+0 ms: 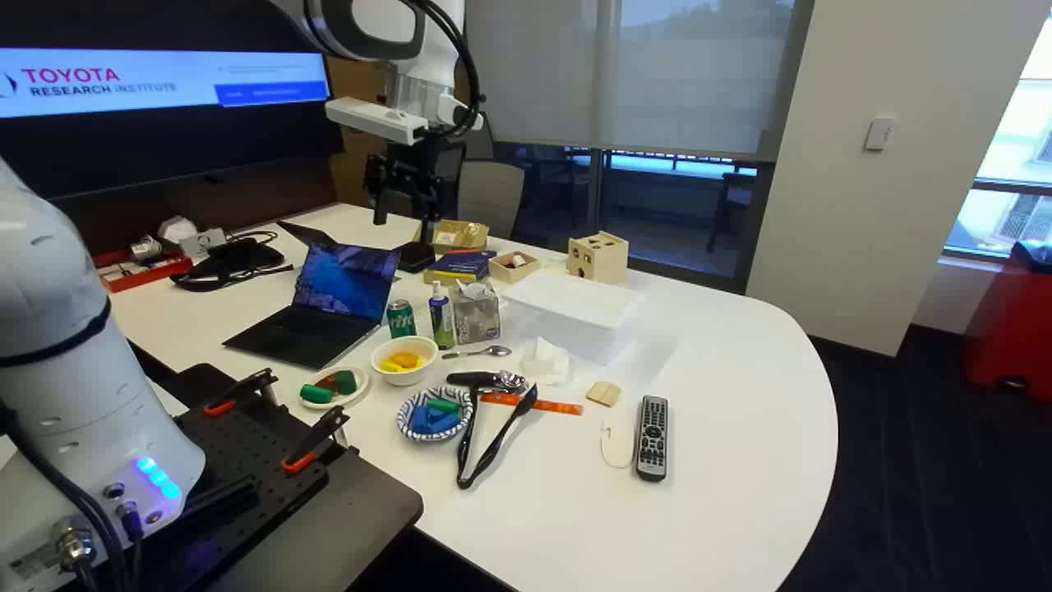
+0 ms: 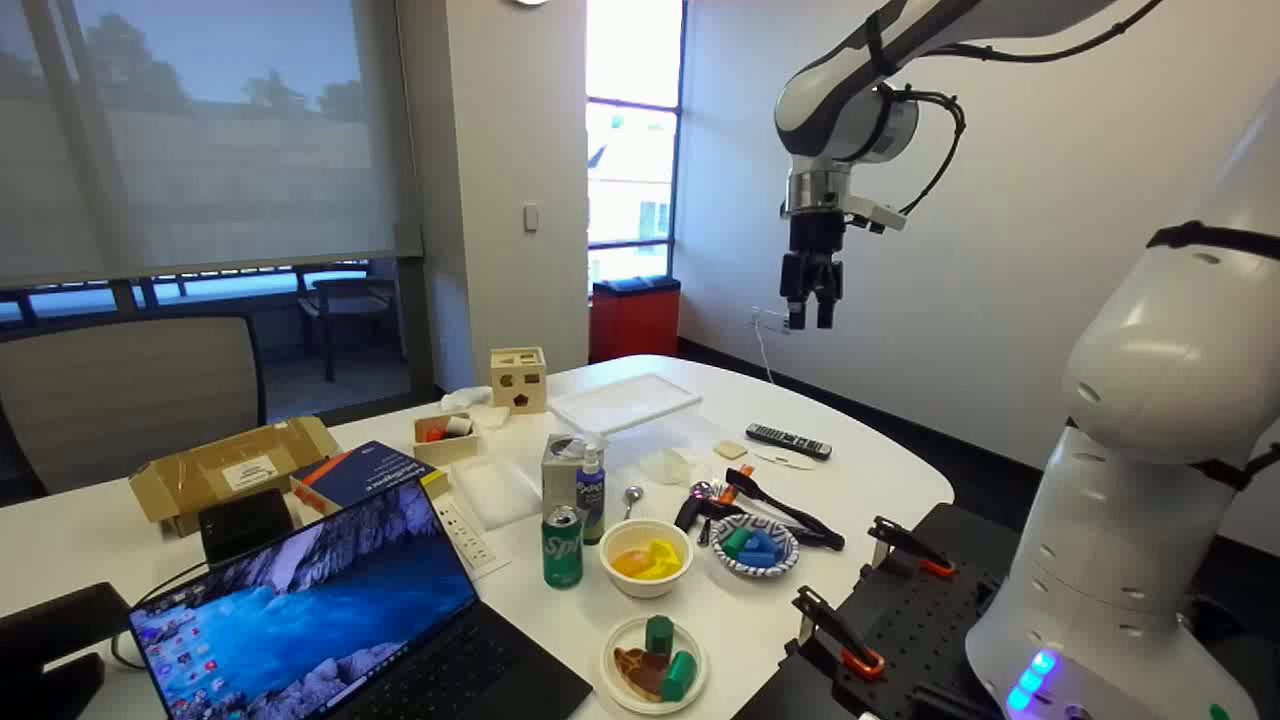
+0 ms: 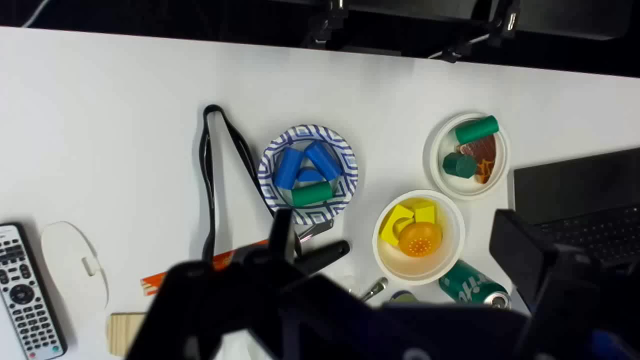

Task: Place the cap on the blue spray bottle

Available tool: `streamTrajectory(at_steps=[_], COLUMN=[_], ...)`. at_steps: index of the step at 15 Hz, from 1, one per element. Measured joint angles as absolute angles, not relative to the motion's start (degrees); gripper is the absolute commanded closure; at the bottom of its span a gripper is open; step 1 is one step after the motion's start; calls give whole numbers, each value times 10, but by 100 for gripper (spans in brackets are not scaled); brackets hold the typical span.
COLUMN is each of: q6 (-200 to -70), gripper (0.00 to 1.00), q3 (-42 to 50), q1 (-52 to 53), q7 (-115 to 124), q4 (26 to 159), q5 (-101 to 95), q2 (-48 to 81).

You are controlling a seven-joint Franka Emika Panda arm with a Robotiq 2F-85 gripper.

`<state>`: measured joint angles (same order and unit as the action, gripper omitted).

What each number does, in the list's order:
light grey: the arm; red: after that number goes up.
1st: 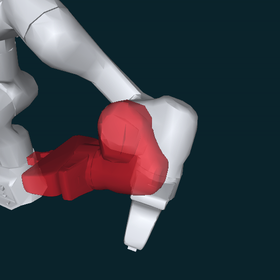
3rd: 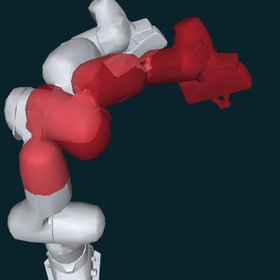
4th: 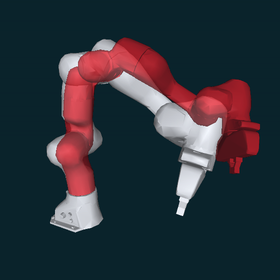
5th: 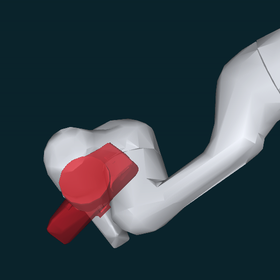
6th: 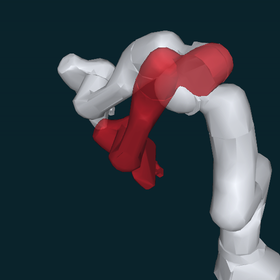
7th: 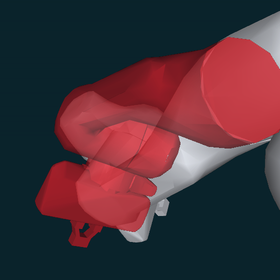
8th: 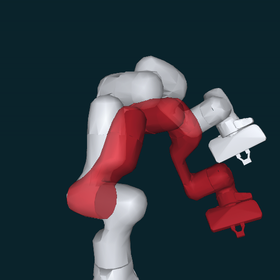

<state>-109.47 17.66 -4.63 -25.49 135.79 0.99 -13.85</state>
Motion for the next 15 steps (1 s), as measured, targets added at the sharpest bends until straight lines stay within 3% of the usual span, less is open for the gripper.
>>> streamTrajectory(at_steps=[5, 15], q6=[-1138, -1367], gripper=[0, 0], q3=[152, 32], q1=[-46, -36], q7=[-227, -91], q4=[1356, 1196], q5=[28, 93], q2=[-110, 253])
